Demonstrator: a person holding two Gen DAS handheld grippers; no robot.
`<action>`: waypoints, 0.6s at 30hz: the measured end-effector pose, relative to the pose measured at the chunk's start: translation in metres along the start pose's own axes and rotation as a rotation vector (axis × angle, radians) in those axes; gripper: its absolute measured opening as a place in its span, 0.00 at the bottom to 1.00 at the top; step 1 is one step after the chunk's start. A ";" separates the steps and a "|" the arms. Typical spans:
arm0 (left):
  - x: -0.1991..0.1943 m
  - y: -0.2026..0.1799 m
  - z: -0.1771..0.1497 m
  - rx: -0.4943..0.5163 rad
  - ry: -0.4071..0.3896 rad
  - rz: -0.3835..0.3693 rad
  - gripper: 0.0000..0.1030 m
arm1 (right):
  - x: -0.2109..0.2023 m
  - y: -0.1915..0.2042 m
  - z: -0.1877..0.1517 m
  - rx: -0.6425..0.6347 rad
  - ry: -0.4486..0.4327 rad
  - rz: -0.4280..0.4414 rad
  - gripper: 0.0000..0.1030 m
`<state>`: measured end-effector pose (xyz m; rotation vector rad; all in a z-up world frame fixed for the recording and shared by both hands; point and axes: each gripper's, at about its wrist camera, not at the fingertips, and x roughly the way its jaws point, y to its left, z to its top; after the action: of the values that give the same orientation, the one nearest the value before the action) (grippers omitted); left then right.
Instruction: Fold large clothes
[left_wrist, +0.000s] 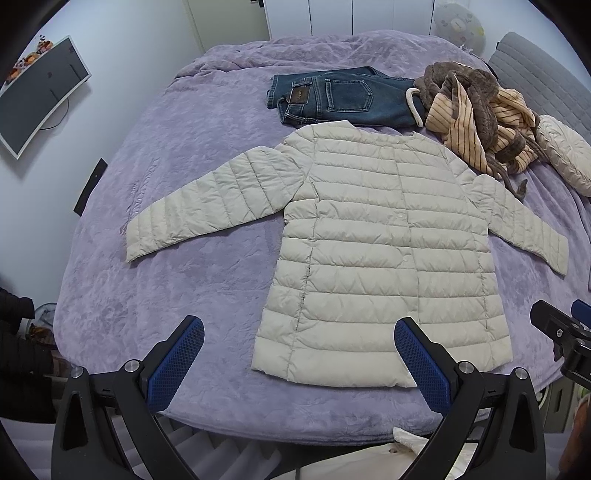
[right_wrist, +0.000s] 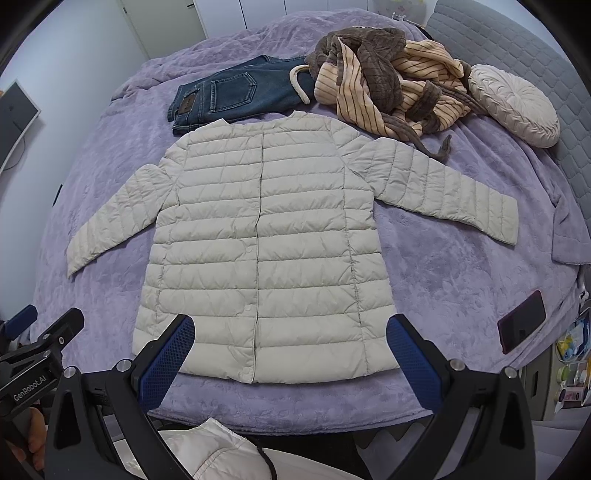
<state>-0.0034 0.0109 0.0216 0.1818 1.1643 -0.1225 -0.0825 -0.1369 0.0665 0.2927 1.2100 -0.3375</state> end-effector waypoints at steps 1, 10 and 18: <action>0.000 0.000 0.000 0.000 0.000 0.000 1.00 | 0.000 0.000 0.000 0.000 0.000 0.000 1.00; 0.000 0.001 -0.001 0.002 -0.002 -0.001 1.00 | 0.000 0.000 0.001 0.000 0.001 0.000 1.00; -0.001 0.003 0.000 -0.002 -0.002 0.000 1.00 | 0.000 -0.001 0.001 -0.001 0.001 0.001 1.00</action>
<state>-0.0032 0.0135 0.0224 0.1798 1.1627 -0.1215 -0.0821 -0.1381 0.0665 0.2924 1.2107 -0.3356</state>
